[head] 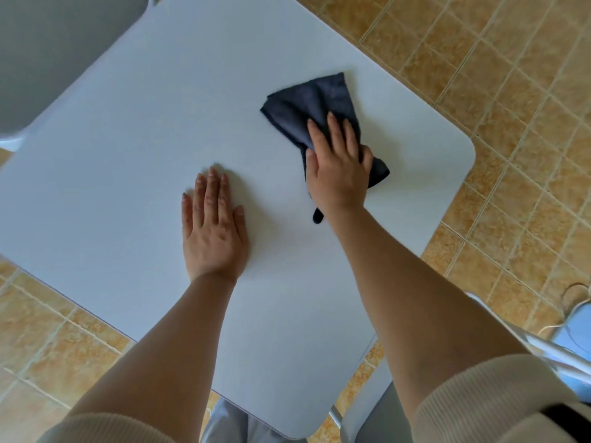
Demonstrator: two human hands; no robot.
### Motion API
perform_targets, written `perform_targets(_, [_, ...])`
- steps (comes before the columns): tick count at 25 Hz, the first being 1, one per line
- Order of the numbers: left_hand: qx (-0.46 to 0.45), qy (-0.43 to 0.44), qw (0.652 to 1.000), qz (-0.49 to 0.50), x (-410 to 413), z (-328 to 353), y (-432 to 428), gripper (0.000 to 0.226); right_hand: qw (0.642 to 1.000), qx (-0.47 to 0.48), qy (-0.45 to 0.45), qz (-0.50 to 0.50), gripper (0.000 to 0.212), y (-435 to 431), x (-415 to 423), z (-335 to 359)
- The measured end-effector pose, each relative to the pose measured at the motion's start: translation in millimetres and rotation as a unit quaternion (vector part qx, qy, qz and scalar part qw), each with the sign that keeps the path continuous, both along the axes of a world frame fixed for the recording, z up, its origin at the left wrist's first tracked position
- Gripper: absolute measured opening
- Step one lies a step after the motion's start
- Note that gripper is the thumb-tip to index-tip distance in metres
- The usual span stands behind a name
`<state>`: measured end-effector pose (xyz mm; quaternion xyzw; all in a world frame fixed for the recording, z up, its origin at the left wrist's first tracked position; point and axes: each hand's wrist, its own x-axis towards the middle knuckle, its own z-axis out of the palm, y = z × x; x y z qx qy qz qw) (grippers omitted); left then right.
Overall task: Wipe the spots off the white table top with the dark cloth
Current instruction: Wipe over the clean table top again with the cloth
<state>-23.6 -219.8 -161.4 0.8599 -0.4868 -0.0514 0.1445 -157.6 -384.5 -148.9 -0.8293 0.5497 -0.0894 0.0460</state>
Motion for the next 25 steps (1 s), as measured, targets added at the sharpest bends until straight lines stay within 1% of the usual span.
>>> perform_targets(2, [-0.002,0.01,1.0,-0.002,2.1,0.6,1.9,0.056,0.999,-0.021,-0.002,0.048,0.04,26.5,-13.9,-0.4])
perform_targets(4, [-0.008,0.03,0.999,-0.011,4.7,2.9,3.9,0.057,0.997,-0.041,0.001,0.062,0.04,55.9,-31.7,-1.0])
perform_targets(5, [-0.012,0.044,0.999,-0.018,6.5,5.0,5.9,0.058,0.998,-0.04,0.006,0.042,0.04,72.5,-37.1,-1.8])
perform_targets(7, [-0.022,0.067,0.997,-0.026,13.2,10.0,14.6,0.058,0.999,-0.018,0.001,-0.048,0.041,102.4,-30.0,-3.6])
perform_targets(9, [-0.021,0.068,0.997,-0.007,21.8,14.3,33.1,0.057,0.991,0.006,-0.035,-0.132,0.042,124.9,-2.0,-1.1])
perform_targets(10, [-0.018,0.06,0.998,0.01,27.3,15.4,45.2,0.057,0.988,0.015,-0.049,-0.145,0.042,133.9,15.0,1.6])
perform_targets(12, [-0.007,0.045,0.998,0.046,39.4,15.4,67.4,0.057,0.99,0.014,-0.054,-0.126,0.041,151.0,44.3,3.5])
perform_targets(15, [-0.012,0.053,0.993,0.106,54.2,9.0,84.3,0.056,0.998,0.005,-0.046,-0.048,0.041,185.2,58.7,0.0])
perform_targets(17, [-0.022,0.065,0.989,0.129,59.2,4.6,86.2,0.058,0.999,0.0,-0.037,0.009,0.04,200.6,44.4,-1.9])
perform_targets(19, [-0.017,0.05,0.99,0.127,59.7,0.6,86.8,0.059,0.998,-0.019,-0.021,0.061,0.04,201.8,17.8,-3.1])
perform_targets(20, [-0.016,0.04,0.991,0.126,59.3,-1.6,86.7,0.058,0.997,-0.031,-0.012,0.072,0.039,198.2,3.6,-3.2])
perform_targets(22, [-0.017,0.029,0.991,0.13,59.1,-4.6,85.9,0.056,0.998,-0.047,0.008,0.046,0.039,183.6,-16.7,-3.8])
perform_targets(25, [-0.019,0.023,0.991,0.13,57.7,-5.9,84.1,0.055,0.997,-0.052,0.015,-0.057,0.039,142.0,-10.6,-6.9])
